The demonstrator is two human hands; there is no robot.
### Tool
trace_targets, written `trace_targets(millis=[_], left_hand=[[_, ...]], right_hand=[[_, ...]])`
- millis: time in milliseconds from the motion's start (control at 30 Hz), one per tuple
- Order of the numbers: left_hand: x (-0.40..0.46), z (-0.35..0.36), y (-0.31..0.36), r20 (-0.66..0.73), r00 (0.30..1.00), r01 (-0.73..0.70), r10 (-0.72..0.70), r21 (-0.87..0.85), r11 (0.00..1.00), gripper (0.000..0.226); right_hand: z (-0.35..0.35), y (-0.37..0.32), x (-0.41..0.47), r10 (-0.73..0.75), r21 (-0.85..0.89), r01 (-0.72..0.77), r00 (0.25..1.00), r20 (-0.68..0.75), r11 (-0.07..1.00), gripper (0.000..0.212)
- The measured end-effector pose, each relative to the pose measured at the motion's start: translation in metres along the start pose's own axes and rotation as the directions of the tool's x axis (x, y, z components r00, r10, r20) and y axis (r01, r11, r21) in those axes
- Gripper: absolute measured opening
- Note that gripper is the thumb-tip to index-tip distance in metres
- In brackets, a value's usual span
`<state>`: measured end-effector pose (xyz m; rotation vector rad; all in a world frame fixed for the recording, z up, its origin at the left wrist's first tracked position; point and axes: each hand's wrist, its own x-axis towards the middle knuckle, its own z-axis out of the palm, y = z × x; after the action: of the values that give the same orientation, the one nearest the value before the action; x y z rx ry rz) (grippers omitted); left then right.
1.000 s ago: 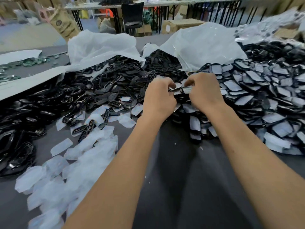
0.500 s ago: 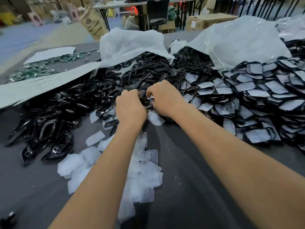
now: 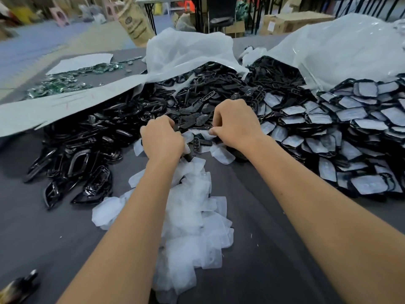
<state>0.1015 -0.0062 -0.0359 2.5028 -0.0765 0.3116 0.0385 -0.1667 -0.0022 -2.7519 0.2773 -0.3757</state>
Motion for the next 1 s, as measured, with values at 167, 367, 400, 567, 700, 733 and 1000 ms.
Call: trace_targets(millis=[167, 367, 400, 567, 700, 733, 1000], left_hand=[[-0.002, -0.006, -0.005, 0.046, 0.999, -0.007, 0.009, -0.038, 0.999, 0.034], [-0.008, -0.017, -0.015, -0.014, 0.997, -0.073, 0.072, -0.119, 0.990, 0.026], [-0.011, -0.021, -0.018, -0.046, 0.996, -0.086, 0.080, -0.139, 0.987, 0.026], [-0.020, -0.055, -0.060, -0.247, 0.953, 0.109, -0.174, -0.256, 0.961, 0.035], [-0.026, -0.078, -0.089, -0.179, 0.957, 0.188, -0.226, -0.205, 0.961, 0.041], [-0.028, -0.082, -0.091, -0.183, 0.961, 0.174, -0.209, -0.190, 0.966, 0.040], [-0.023, -0.101, -0.100, -0.143, 0.975, 0.171, -0.172, -0.025, 0.985, 0.024]], right_hand=[[0.000, -0.004, -0.002, 0.020, 0.043, -0.016, 0.995, -0.096, 0.999, 0.019], [0.020, -0.025, -0.012, 0.010, 0.211, 0.015, 0.993, -0.116, 0.977, 0.018], [0.024, -0.027, -0.014, 0.000, 0.241, 0.027, 0.994, -0.110, 0.970, 0.018], [0.039, -0.043, -0.018, -0.103, 0.333, 0.140, 0.987, -0.127, 0.933, 0.035], [0.051, -0.063, -0.017, -0.183, 0.302, 0.206, 0.978, -0.103, 0.931, 0.032], [0.054, -0.067, -0.016, -0.204, 0.287, 0.220, 0.975, -0.085, 0.932, 0.029], [0.067, -0.105, -0.007, -0.285, 0.148, 0.275, 0.957, 0.056, 0.950, 0.030]])
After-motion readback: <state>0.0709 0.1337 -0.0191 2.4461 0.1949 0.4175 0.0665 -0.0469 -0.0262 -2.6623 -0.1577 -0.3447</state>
